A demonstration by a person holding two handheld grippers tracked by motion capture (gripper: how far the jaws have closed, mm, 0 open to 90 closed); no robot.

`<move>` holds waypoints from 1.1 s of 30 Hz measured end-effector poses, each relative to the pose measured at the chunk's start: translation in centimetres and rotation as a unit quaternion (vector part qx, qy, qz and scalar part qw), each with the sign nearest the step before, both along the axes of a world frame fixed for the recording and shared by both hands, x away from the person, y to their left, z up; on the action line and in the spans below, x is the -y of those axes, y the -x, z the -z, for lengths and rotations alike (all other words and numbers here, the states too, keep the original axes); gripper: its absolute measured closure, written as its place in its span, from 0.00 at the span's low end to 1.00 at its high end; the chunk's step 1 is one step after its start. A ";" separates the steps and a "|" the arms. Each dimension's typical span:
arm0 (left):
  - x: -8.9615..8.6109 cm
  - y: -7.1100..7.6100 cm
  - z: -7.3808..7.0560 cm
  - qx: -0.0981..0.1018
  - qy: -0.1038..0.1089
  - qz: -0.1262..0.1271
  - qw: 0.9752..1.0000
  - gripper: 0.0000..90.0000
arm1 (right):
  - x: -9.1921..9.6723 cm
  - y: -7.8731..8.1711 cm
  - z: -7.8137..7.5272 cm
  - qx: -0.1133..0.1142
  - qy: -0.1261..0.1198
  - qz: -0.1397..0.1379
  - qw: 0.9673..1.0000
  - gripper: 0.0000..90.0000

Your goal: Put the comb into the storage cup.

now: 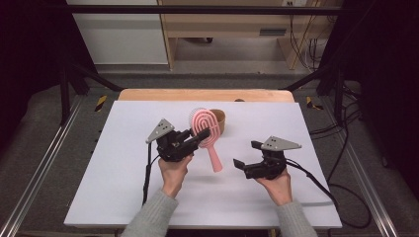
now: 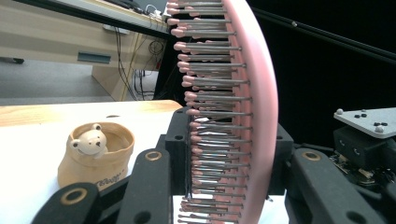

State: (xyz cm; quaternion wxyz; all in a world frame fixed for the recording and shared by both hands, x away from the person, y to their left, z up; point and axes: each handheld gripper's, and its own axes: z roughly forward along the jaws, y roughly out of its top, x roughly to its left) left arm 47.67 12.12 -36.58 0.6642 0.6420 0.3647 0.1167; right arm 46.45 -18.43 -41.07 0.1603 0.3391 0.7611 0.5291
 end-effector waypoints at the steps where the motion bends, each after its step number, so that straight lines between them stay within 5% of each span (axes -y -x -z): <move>1: -0.1 0.0 -0.1 0.001 -0.001 -0.001 1.000 0.70 | 0.2 0.0 0.0 0.002 -0.003 0.000 1.000 0.04; 16: -1.2 -0.4 -1.3 0.014 -0.007 -0.015 1.000 0.70 | 2.4 -0.6 1.3 -0.009 0.006 -0.017 1.000 0.02; 33: -2.9 -1.0 -2.9 0.026 -0.004 -0.031 0.999 0.70 | 5.0 -0.6 2.3 -0.020 -0.003 0.000 1.000 0.01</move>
